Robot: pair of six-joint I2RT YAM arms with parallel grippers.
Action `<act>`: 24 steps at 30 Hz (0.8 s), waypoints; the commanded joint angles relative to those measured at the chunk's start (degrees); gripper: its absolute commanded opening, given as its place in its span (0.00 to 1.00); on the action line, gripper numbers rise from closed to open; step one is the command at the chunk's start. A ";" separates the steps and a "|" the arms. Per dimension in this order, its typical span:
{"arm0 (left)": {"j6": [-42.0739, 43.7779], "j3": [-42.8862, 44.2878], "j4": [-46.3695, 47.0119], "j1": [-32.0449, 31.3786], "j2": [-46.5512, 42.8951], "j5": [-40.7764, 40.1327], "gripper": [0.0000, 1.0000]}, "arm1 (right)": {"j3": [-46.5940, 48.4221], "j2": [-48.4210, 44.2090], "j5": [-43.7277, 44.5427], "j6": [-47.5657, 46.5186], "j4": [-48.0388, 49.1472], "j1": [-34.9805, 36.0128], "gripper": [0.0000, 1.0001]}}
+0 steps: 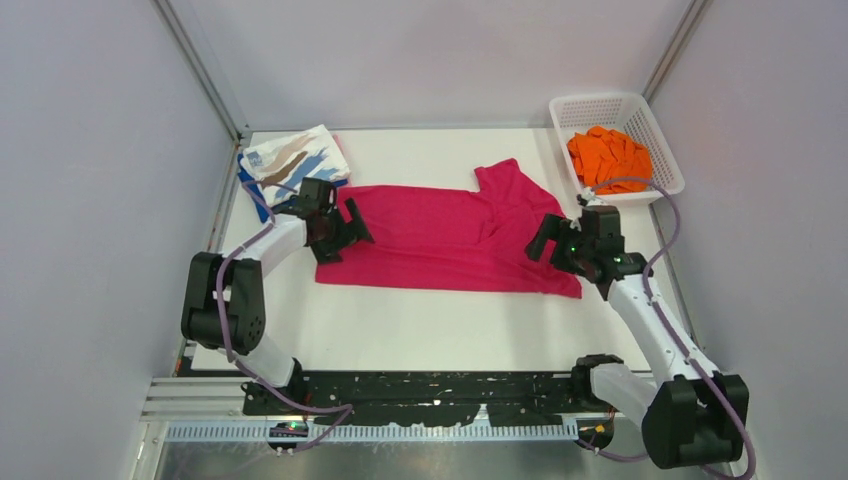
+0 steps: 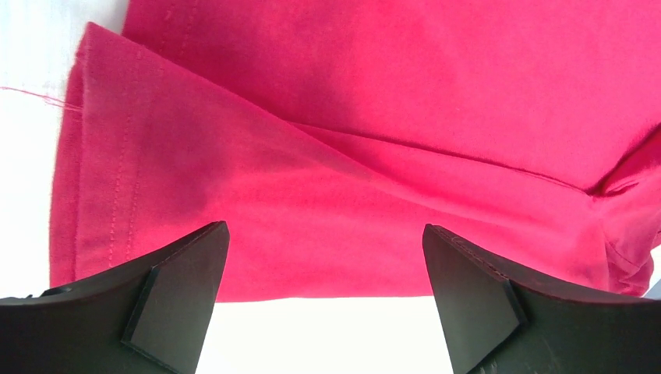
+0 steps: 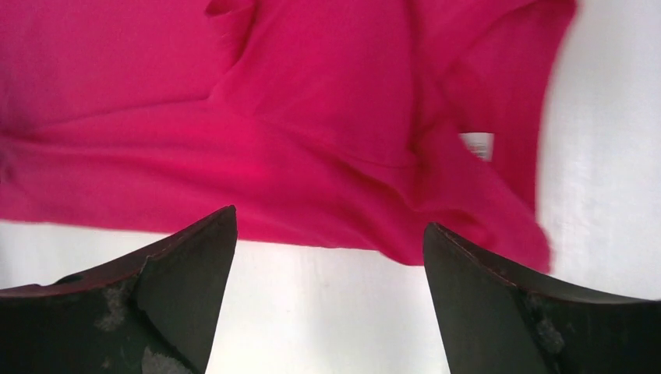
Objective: Fold and stack the t-shirts
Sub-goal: Fold the flattened tshirt in 1/3 of the way
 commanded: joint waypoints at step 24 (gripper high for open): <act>-1.25 -12.75 -2.37 -5.58 -3.29 -2.40 1.00 | -1.80 23.83 4.02 4.24 2.77 11.62 0.95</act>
